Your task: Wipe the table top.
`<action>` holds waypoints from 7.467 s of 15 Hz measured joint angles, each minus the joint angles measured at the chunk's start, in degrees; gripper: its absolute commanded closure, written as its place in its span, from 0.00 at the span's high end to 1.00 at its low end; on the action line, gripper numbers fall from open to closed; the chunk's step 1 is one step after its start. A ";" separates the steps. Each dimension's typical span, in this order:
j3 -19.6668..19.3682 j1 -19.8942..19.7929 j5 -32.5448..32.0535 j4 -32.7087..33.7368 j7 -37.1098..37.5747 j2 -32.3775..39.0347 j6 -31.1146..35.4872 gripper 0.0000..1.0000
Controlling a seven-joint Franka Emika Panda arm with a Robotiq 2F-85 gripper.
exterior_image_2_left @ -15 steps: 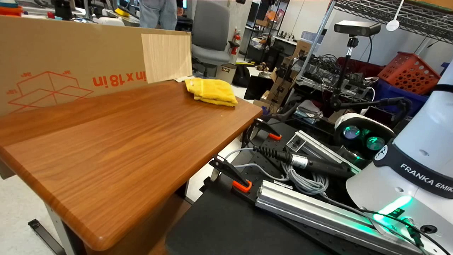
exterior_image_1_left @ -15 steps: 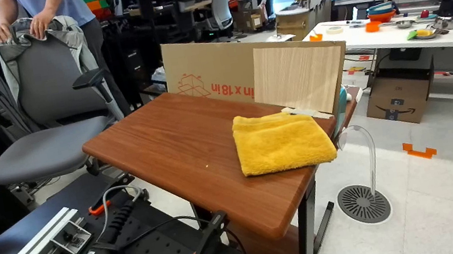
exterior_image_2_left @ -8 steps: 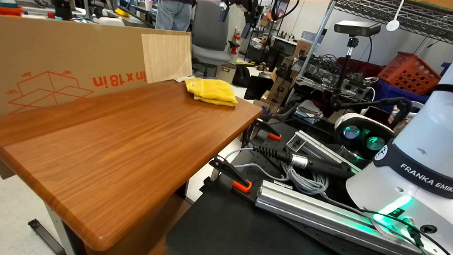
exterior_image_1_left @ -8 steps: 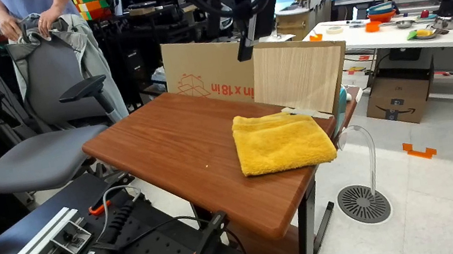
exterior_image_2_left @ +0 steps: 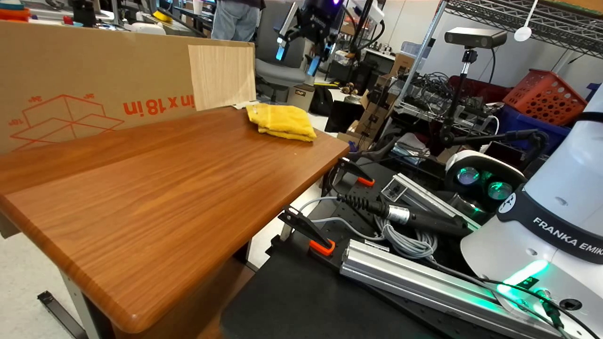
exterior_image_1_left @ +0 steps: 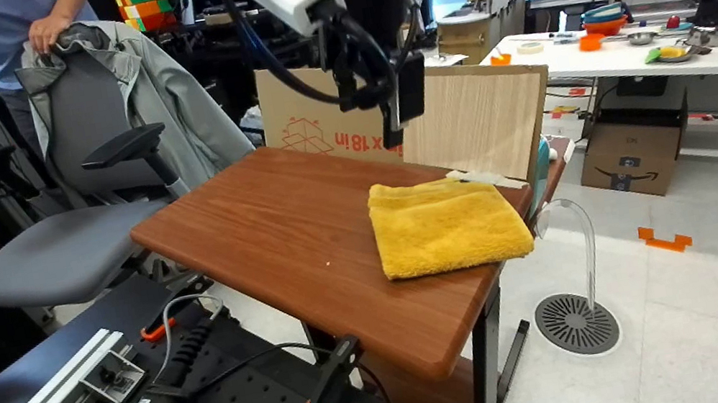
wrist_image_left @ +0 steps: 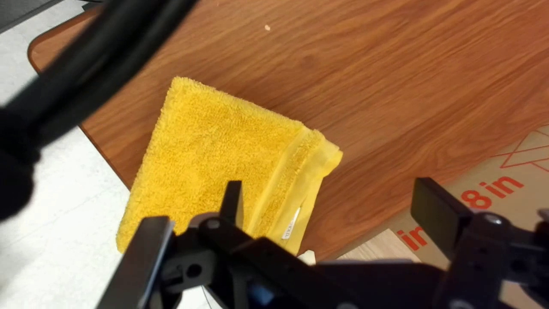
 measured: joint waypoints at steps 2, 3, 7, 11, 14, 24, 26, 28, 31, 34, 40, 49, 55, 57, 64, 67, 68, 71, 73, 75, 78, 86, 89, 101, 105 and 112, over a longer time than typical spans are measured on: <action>0.46 -0.01 0.06 -0.78 2.17 3.61 4.76 1.00; 0.45 -0.14 0.06 -0.67 3.37 5.65 6.67 1.00; 0.32 -1.83 0.09 1.82 7.17 12.34 10.06 1.00; 0.32 -3.18 0.06 3.77 8.26 16.73 10.17 1.00; 0.67 -3.15 -0.83 4.35 8.00 19.98 10.14 1.00; 1.91 0.26 -11.95 0.01 6.12 19.64 9.73 1.00; 3.21 1.77 -13.76 -4.73 5.10 16.27 8.06 1.00; 4.93 3.13 -14.97 -8.49 3.86 13.01 5.65 1.00; 8.35 5.10 -15.46 -11.88 0.92 9.11 2.29 1.00; 10.39 5.80 -15.43 -11.96 -2.28 8.09 1.39 1.00; 8.56 2.30 -15.24 -8.39 -5.39 9.39 -0.63 1.00; 7.53 0.56 -15.31 -6.94 -6.29 11.27 -0.52 1.00; 8.43 6.40 -19.02 -6.88 1.54 15.50 6.51 1.00; 8.51 11.08 -23.50 -6.66 7.02 17.47 7.31 1.00; 9.03 25.41 -36.53 -3.59 20.34 18.86 7.31 1.00; 9.02 27.81 -39.09 -0.94 23.45 20.31 7.26 1.00; 8.87 27.83 -39.17 -0.01 23.81 20.88 7.25 1.00; 7.05 27.67 -39.18 3.58 25.11 22.90 7.01 1.00; 5.48 27.15 -39.17 6.68 26.32 24.58 6.53 1.00; 3.80 26.61 -39.16 10.06 27.69 26.43 5.83 1.00; 1.54 26.23 -39.15 15.28 30.15 29.22 3.58 1.00; 1.63 19.07 -34.11 19.14 24.94 30.82 -2.91 1.00; 1.41 13.95 -32.41 15.62 21.08 28.98 -2.73 1.00; -1.21 8.02 -37.73 -1.40 14.72 20.32 -4.40 1.00; 2.27 8.80 -38.56 -1.92 13.09 19.87 -4.50 1.00; 9.95 12.66 -31.03 6.65 14.23 23.52 -4.80 1.00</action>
